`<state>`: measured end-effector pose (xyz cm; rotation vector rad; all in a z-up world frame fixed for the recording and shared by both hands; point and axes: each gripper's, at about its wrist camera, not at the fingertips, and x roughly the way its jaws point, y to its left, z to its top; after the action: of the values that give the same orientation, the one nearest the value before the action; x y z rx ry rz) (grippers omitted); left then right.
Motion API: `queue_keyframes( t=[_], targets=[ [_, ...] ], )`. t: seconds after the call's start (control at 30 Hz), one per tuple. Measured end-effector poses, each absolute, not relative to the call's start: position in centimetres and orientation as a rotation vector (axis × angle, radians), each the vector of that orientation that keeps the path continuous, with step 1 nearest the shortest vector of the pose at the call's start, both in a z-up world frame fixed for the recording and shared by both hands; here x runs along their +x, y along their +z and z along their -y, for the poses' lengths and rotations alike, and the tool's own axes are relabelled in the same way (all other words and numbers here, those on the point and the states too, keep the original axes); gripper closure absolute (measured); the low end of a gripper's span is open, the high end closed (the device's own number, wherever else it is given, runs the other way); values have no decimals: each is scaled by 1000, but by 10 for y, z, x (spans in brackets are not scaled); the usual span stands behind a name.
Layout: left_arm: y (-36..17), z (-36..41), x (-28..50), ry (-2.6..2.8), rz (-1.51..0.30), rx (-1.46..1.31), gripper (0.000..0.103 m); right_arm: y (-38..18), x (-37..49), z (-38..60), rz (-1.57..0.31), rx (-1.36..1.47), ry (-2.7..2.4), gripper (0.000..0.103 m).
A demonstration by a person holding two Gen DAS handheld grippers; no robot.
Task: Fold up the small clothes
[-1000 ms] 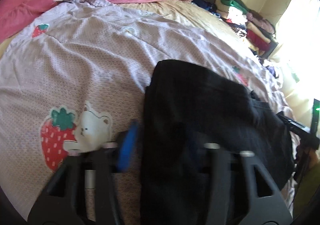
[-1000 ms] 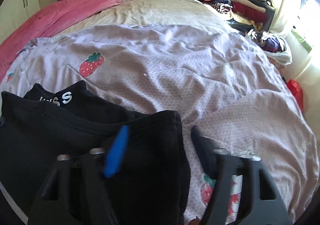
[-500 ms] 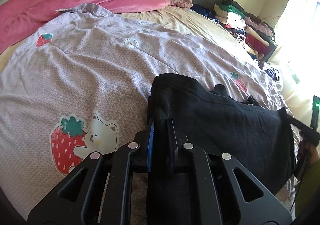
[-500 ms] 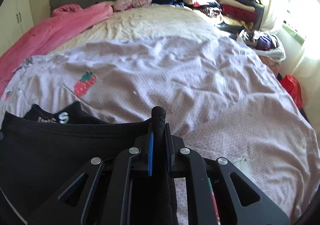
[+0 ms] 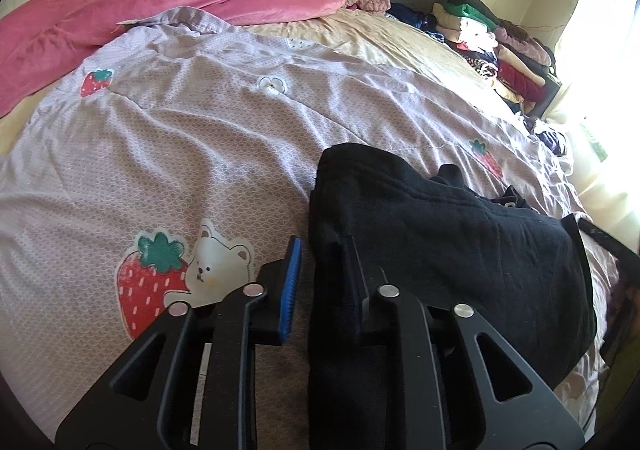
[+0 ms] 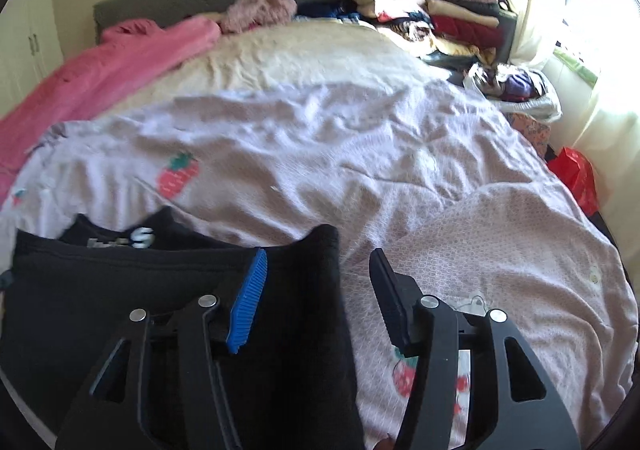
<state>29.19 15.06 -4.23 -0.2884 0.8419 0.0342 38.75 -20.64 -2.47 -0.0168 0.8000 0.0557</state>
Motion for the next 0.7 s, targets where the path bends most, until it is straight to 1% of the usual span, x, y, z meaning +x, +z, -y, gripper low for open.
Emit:
queue_keyframes(
  t=[0.07, 0.13, 0.17, 0.2, 0.33, 0.37, 0.4, 0.43, 0.5, 0.6, 0.67, 0.7],
  targets=[
    [-42, -152, 292, 46, -845, -278, 81, -12, 369, 193, -765, -32, 101, 37],
    [-39, -155, 290, 55, -845, -283, 74, -3, 354, 178, -740, -39, 162, 33],
    [-38, -158, 289, 58, -845, -286, 72, 0, 342, 162, -731, -52, 215, 27],
    [-37, -159, 288, 63, -845, -286, 69, 2, 336, 151, -724, -62, 244, 25],
    [-28, -173, 282, 105, -824, -290, 59, 1, 298, 91, -710, -130, 423, 23],
    [-26, -175, 280, 115, -817, -291, 56, -2, 289, 72, -720, -145, 486, 21],
    [-24, -178, 278, 126, -810, -292, 49, -4, 281, 56, -728, -160, 532, 16],
    [-21, -183, 276, 139, -799, -300, 45, -7, 274, 42, -732, -179, 568, 15],
    [-17, -190, 273, 154, -790, -313, 42, -14, 259, 13, -736, -215, 656, 15],
    [-13, -203, 268, 183, -773, -339, 33, -23, 243, -25, -743, -294, 743, 15],
    [-15, -212, 268, 207, -766, -377, 33, -30, 235, -46, -731, -369, 766, 14],
    [-18, -217, 269, 203, -770, -410, 32, -33, 232, -55, -720, -406, 768, 13]
  ],
)
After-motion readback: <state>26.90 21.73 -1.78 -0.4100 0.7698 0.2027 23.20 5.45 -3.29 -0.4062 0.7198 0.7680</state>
